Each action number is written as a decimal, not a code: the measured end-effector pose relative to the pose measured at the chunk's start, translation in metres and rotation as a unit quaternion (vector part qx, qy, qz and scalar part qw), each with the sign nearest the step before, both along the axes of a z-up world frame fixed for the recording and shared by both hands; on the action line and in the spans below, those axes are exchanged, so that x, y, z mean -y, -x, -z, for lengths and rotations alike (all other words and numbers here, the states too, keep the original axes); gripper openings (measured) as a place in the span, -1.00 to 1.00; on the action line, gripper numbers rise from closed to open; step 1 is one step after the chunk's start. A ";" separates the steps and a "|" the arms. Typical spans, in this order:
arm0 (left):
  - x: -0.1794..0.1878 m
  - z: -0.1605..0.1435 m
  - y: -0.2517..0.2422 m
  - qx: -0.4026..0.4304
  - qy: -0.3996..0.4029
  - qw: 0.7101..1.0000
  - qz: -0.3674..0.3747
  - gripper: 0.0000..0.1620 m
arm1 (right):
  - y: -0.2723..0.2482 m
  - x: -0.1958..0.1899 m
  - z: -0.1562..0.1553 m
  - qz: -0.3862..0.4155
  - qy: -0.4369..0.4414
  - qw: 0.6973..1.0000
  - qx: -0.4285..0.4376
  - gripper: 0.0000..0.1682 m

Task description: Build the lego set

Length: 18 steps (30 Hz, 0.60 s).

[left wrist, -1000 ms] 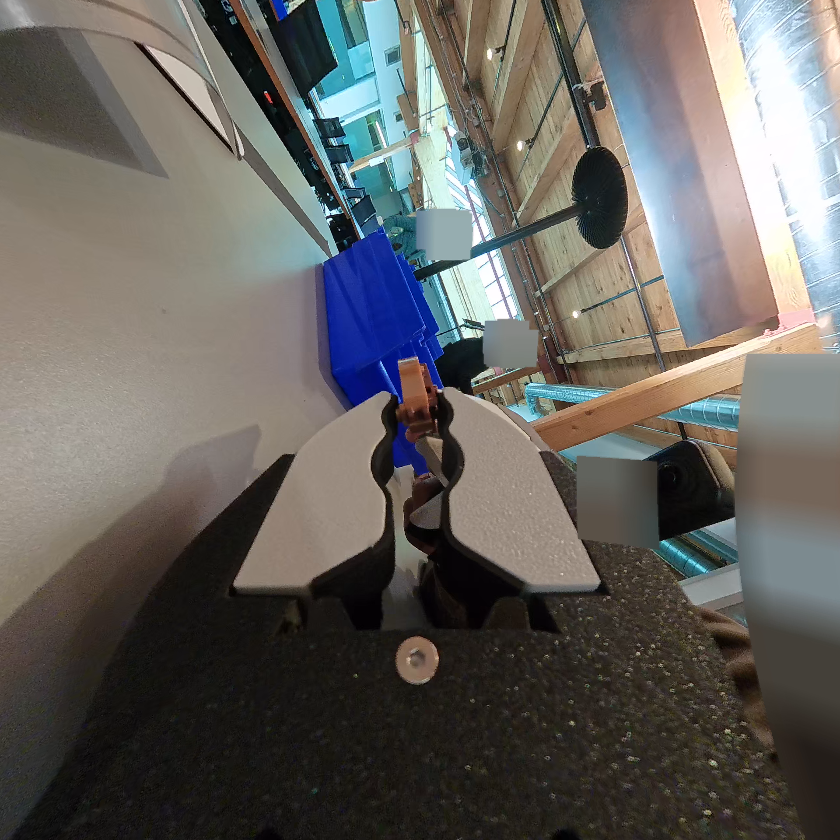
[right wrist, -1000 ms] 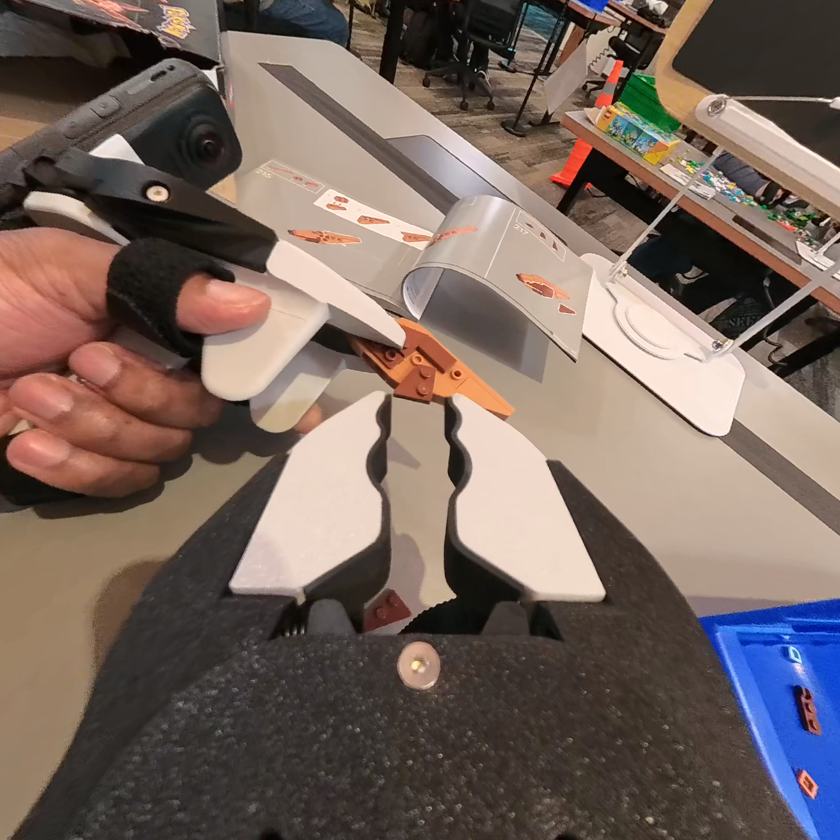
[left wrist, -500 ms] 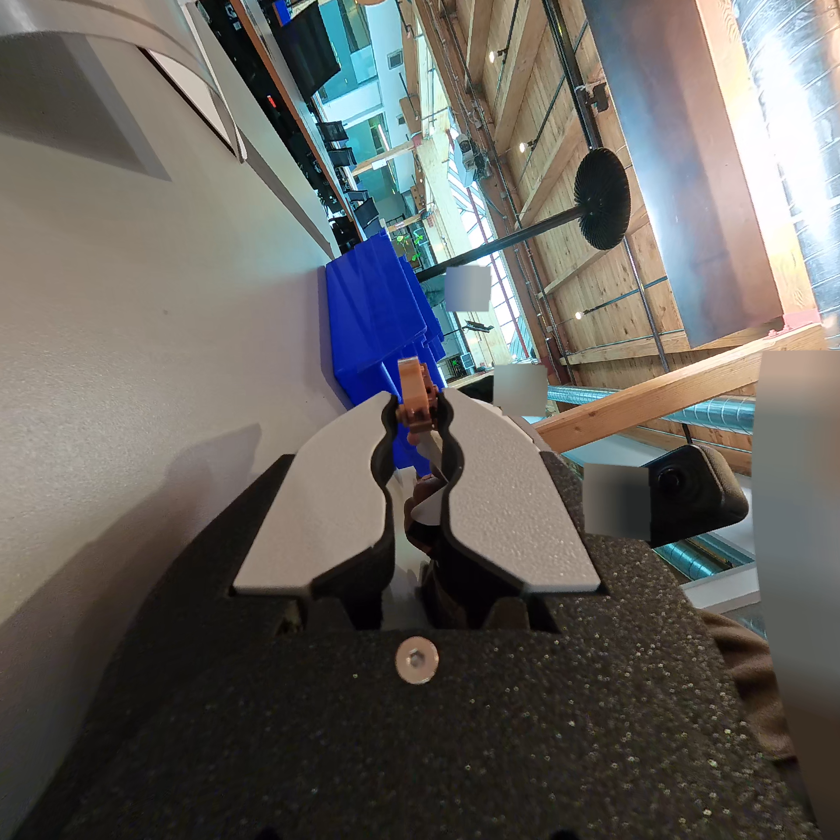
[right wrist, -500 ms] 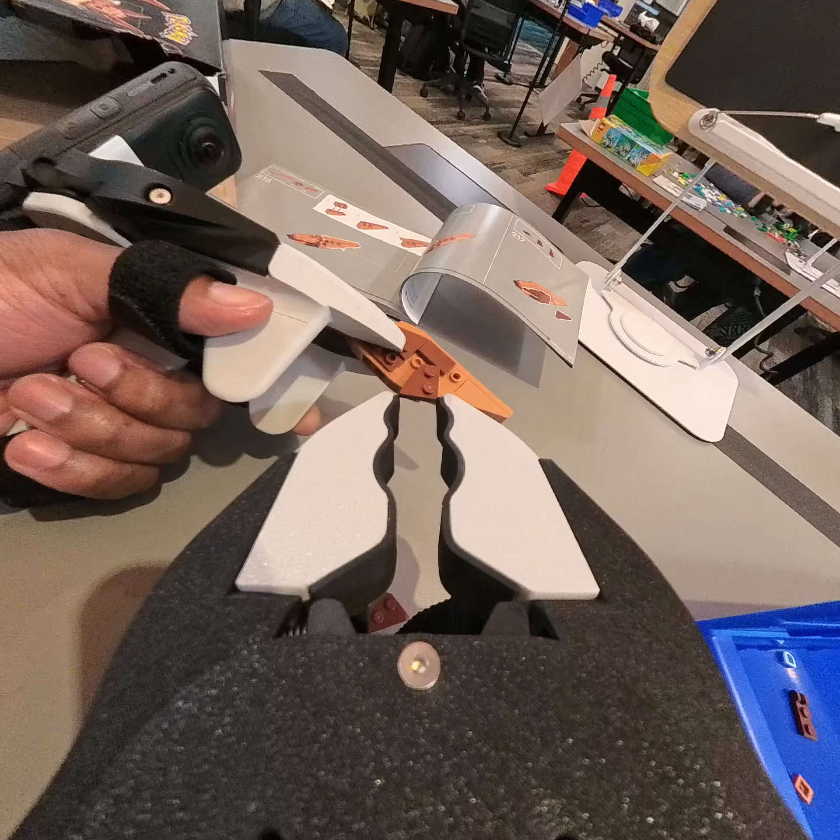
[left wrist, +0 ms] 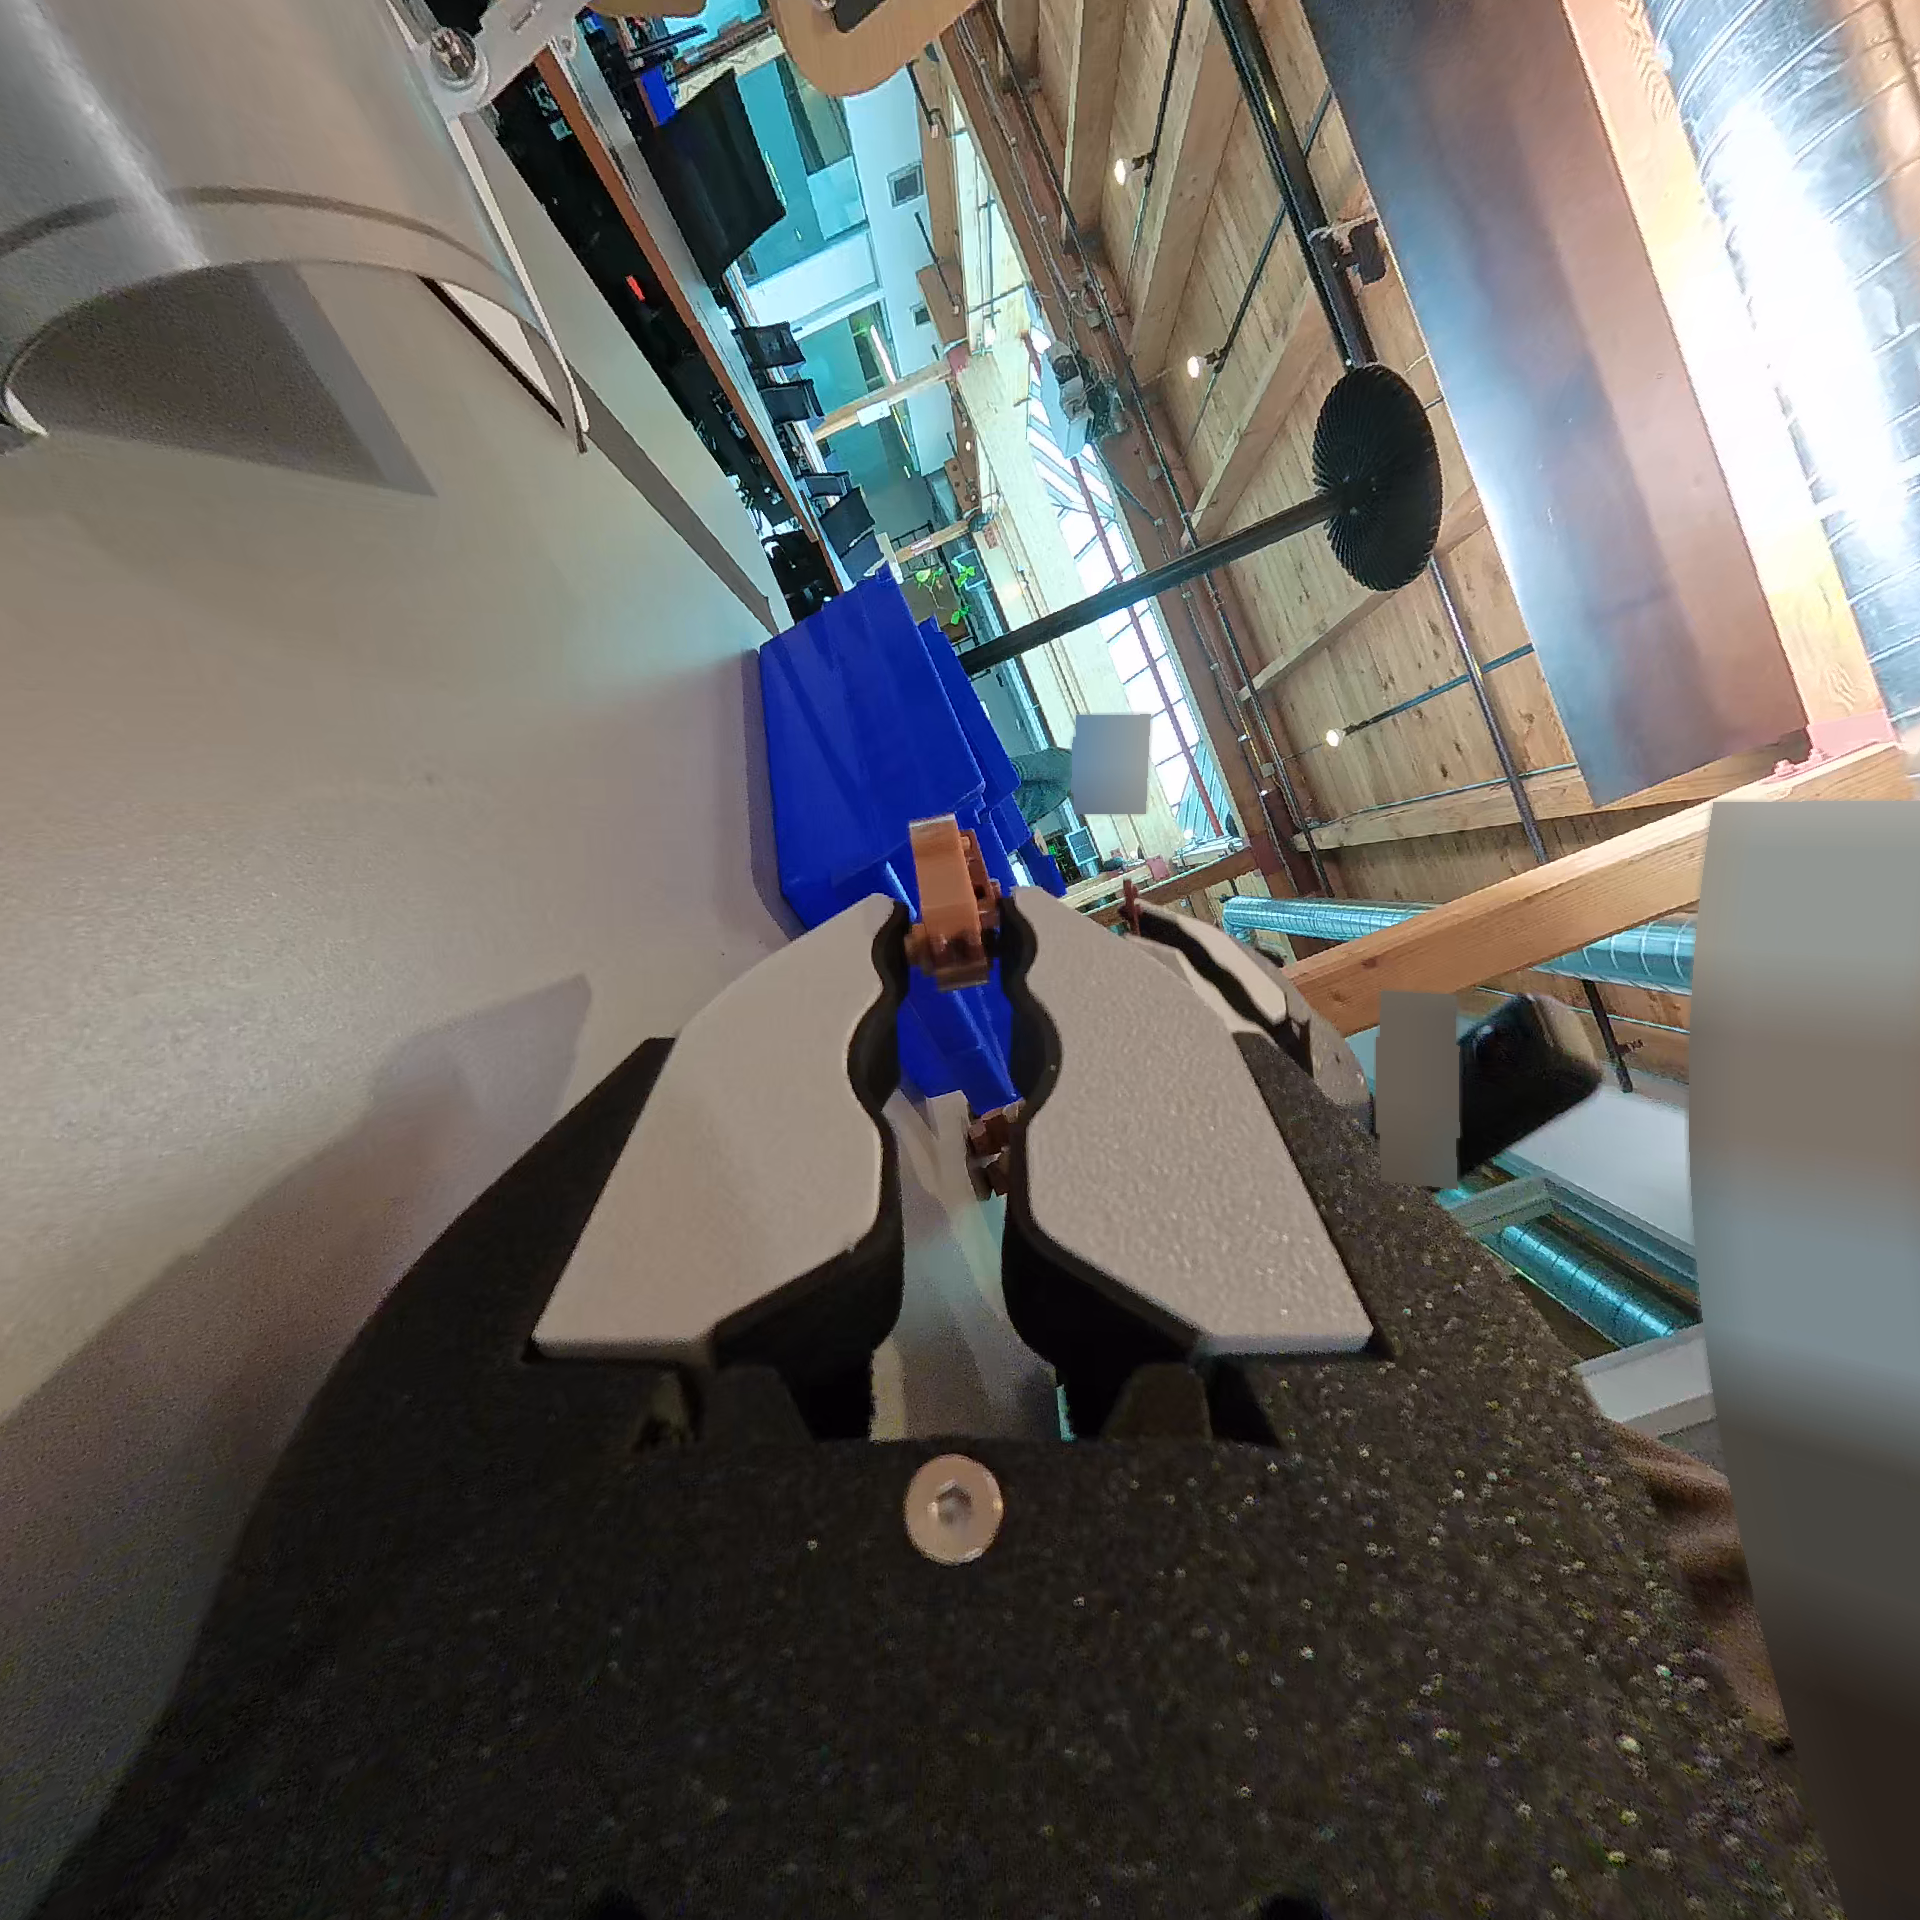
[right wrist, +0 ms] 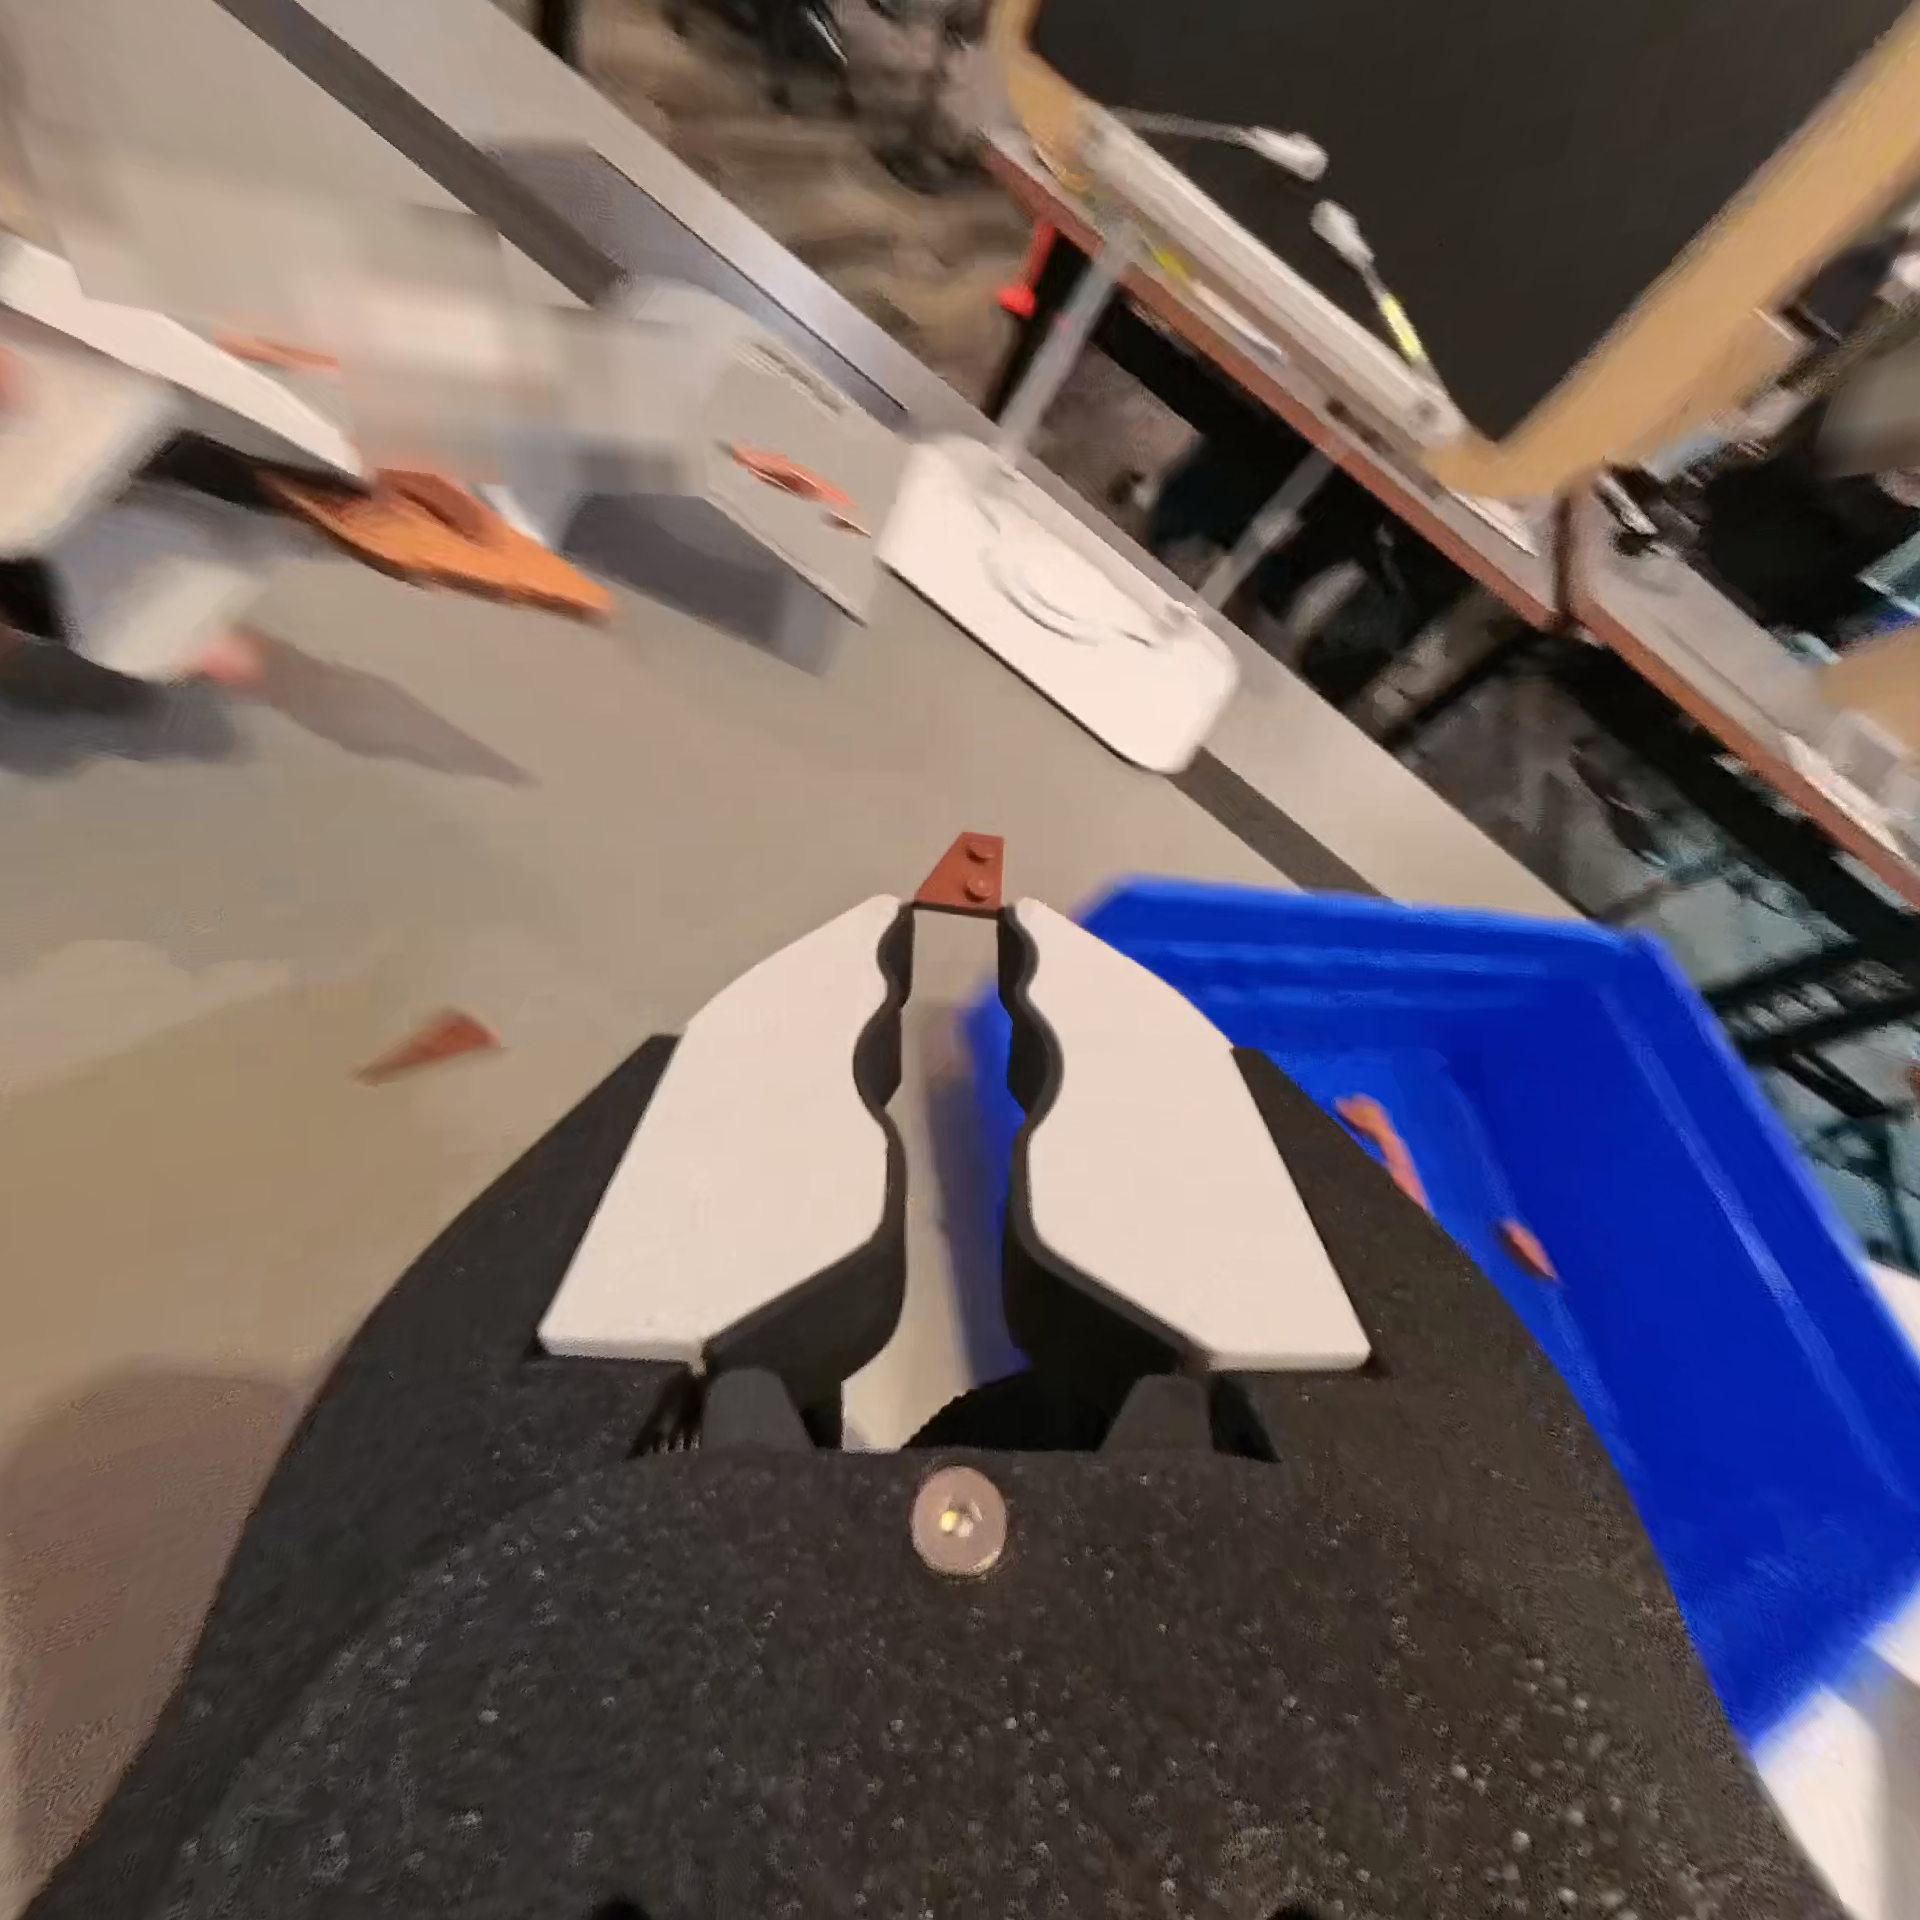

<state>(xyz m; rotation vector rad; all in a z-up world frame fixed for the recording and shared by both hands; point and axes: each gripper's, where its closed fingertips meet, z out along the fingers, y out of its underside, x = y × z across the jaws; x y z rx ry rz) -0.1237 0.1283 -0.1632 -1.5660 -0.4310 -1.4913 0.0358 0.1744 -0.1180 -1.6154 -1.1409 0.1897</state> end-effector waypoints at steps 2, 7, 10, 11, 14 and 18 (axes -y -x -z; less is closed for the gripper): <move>0.000 0.000 -0.001 -0.002 -0.001 1.000 0.000 -0.80 | -0.041 -0.025 -0.009 0.042 0.001 0.999 0.027 -0.82; 0.000 -0.001 -0.001 -0.008 -0.004 1.000 -0.002 -0.80 | -0.090 -0.058 0.014 0.072 0.077 0.987 0.122 -0.82; 0.000 -0.001 -0.002 -0.013 -0.006 1.000 0.000 -0.80 | -0.100 -0.067 0.028 0.073 0.091 0.976 0.183 -0.82; 0.000 -0.001 -0.002 -0.013 -0.007 1.000 0.000 -0.80 | -0.103 -0.069 0.033 0.072 0.096 0.972 0.200 -0.82; 0.000 -0.001 -0.002 -0.010 -0.007 1.000 0.002 -0.80 | -0.112 -0.076 0.038 0.070 0.105 0.964 0.234 -0.73; -0.001 -0.003 -0.001 -0.005 -0.014 1.000 0.007 -0.80 | -0.122 -0.078 0.033 0.048 0.111 0.958 0.259 -0.70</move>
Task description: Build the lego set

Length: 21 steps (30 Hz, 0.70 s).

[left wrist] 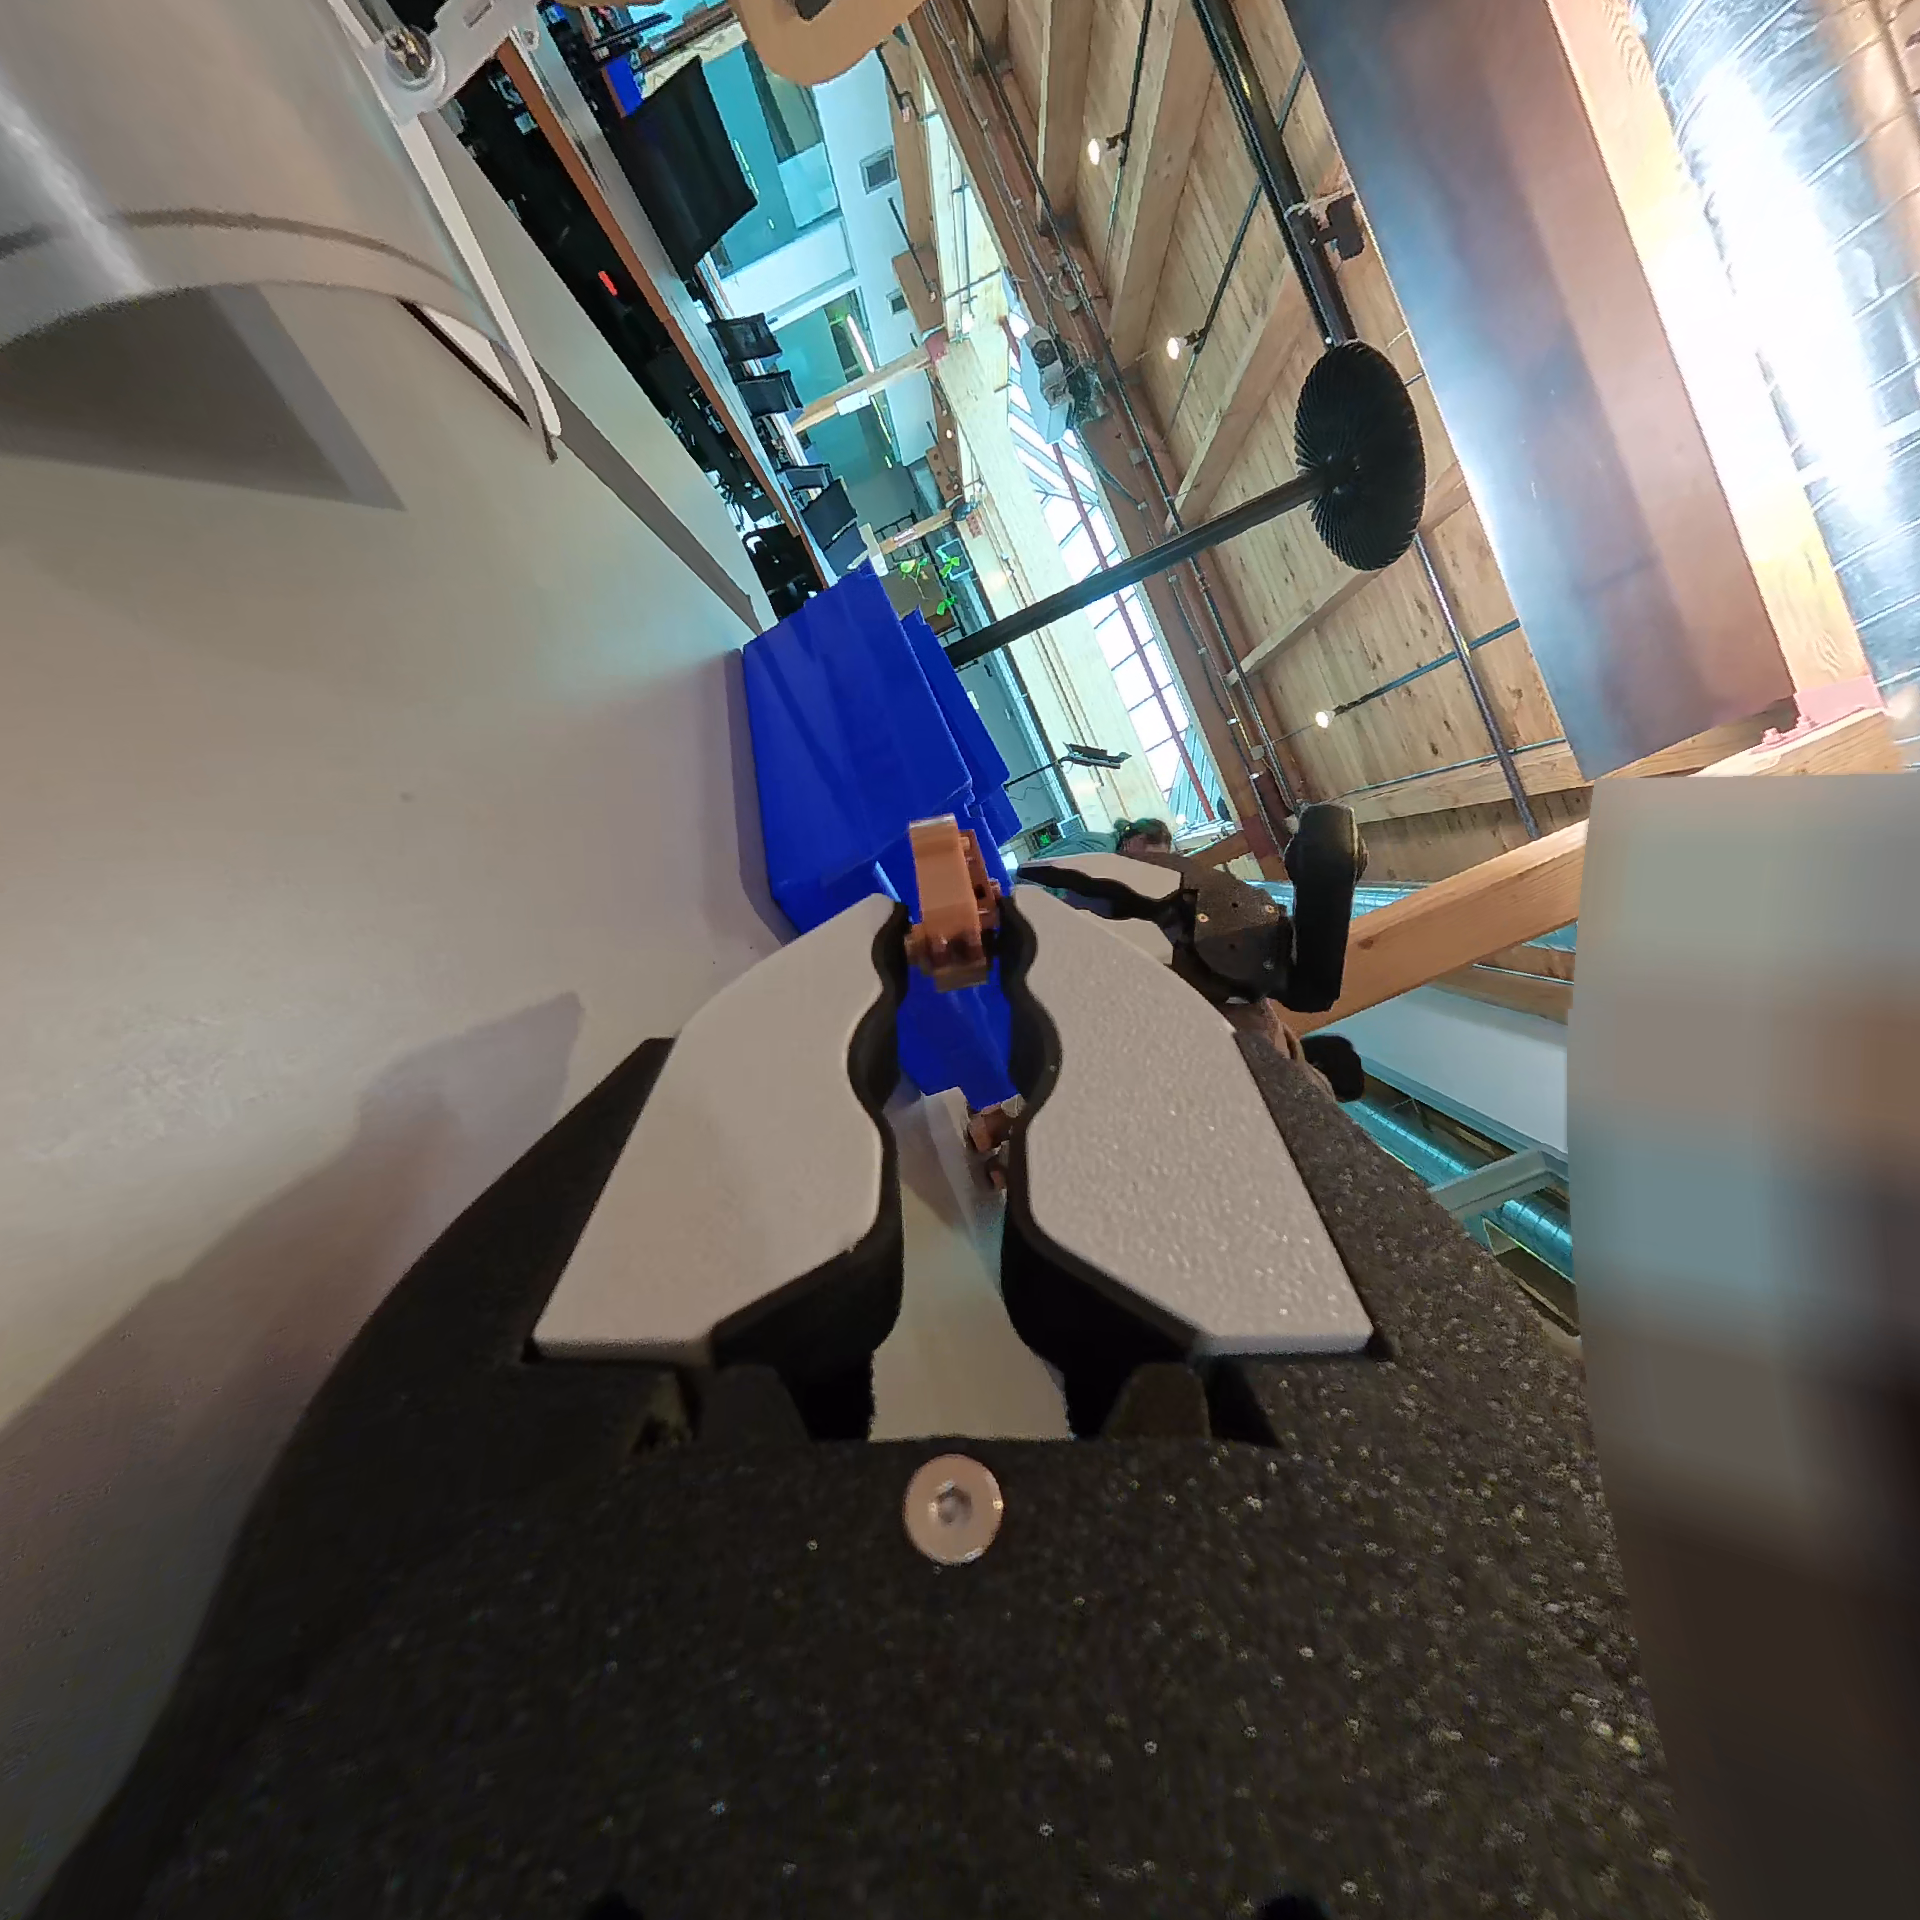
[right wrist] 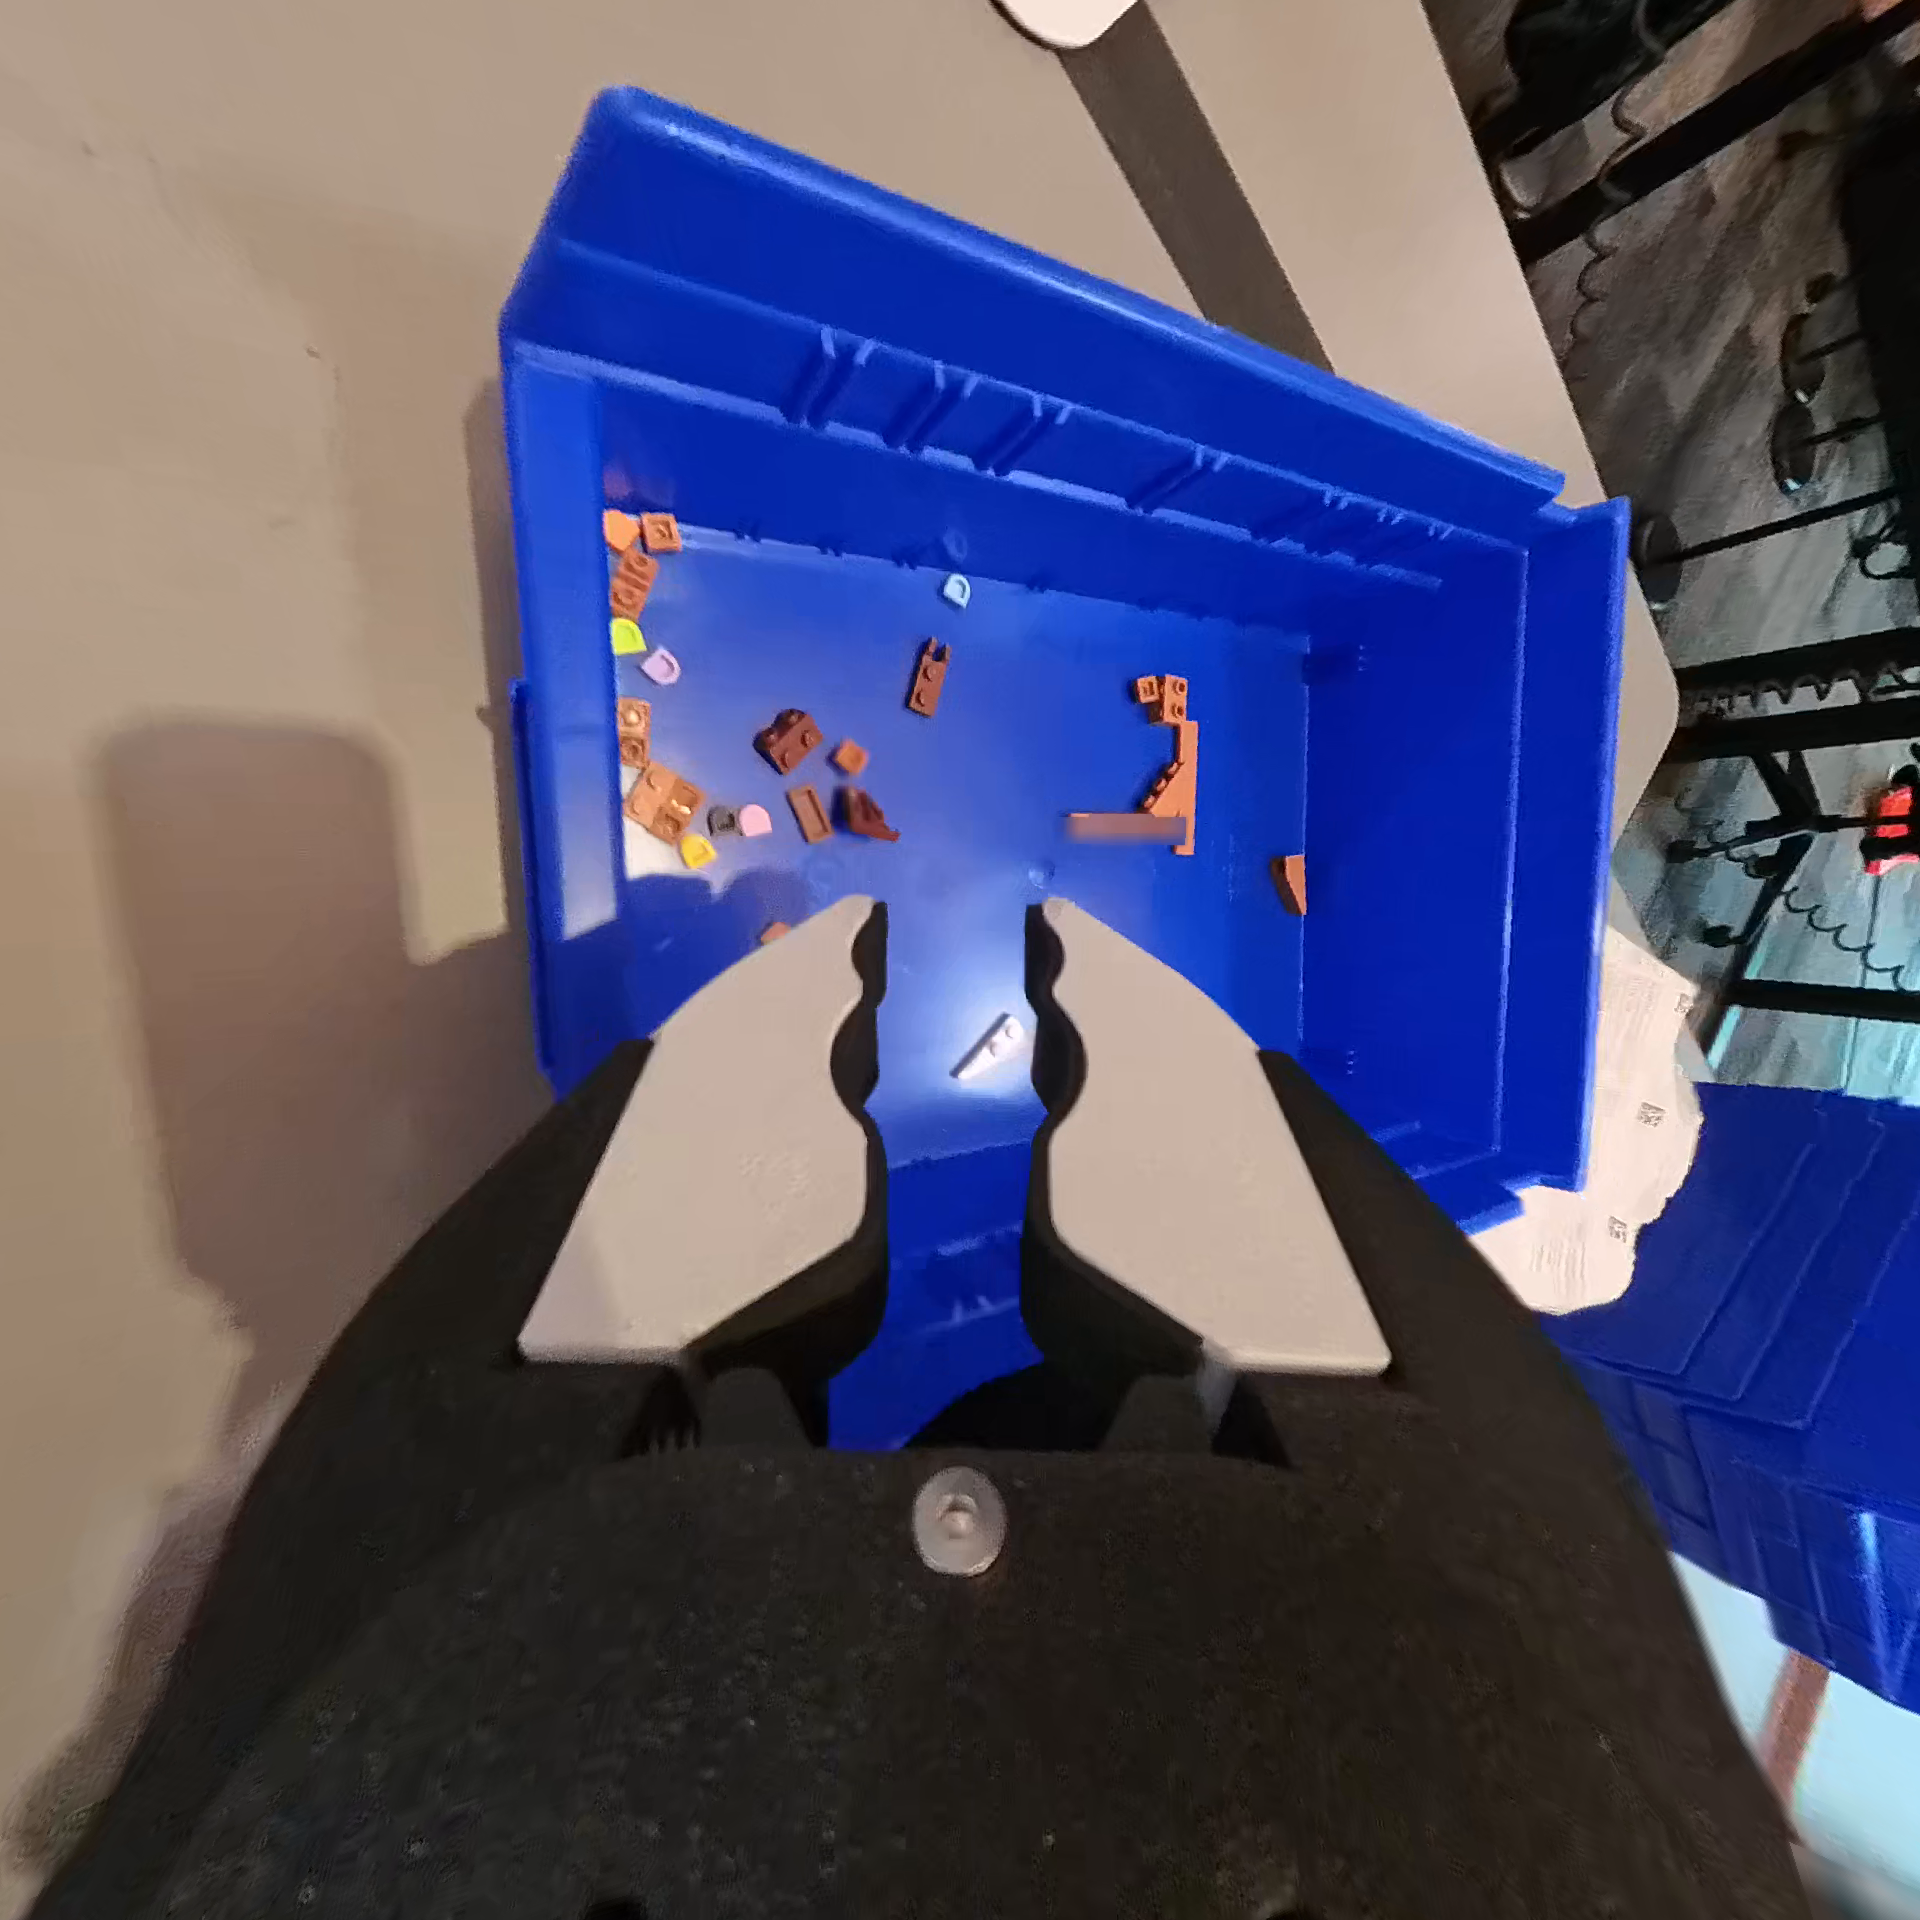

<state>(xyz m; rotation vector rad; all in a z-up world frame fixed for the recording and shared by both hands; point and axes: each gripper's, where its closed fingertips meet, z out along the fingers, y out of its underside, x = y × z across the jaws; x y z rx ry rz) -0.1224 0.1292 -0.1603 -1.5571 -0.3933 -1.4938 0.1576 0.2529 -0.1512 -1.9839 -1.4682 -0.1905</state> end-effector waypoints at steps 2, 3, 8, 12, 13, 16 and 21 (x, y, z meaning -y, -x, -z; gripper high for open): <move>-0.001 -0.002 0.002 0.000 -0.007 1.000 0.000 -0.80 | -0.008 -0.002 -0.005 -0.017 0.005 1.000 0.017 -0.70; -0.002 -0.003 0.002 -0.001 -0.012 1.000 0.001 -0.80 | -0.012 -0.002 -0.007 -0.027 0.012 0.999 0.025 -0.70; -0.004 -0.007 -0.001 -0.020 -0.036 0.999 0.010 -0.80 | -0.035 -0.007 -0.008 -0.103 0.060 0.990 0.081 -0.71; -0.005 -0.008 -0.008 -0.050 -0.049 0.997 0.013 -0.80 | -0.055 -0.025 0.000 -0.159 0.085 0.978 0.110 -0.73; -0.007 -0.008 -0.009 -0.052 -0.051 0.997 0.010 -0.80 | -0.060 -0.029 0.004 -0.173 0.096 0.974 0.114 -0.73; -0.013 -0.008 -0.011 -0.041 -0.047 0.998 0.004 -0.80 | -0.070 -0.036 0.015 -0.228 0.130 0.958 0.116 -0.73; -0.028 -0.009 -0.022 -0.027 -0.047 0.998 -0.010 -0.80 | -0.065 -0.042 0.017 -0.294 0.162 0.940 0.066 -0.74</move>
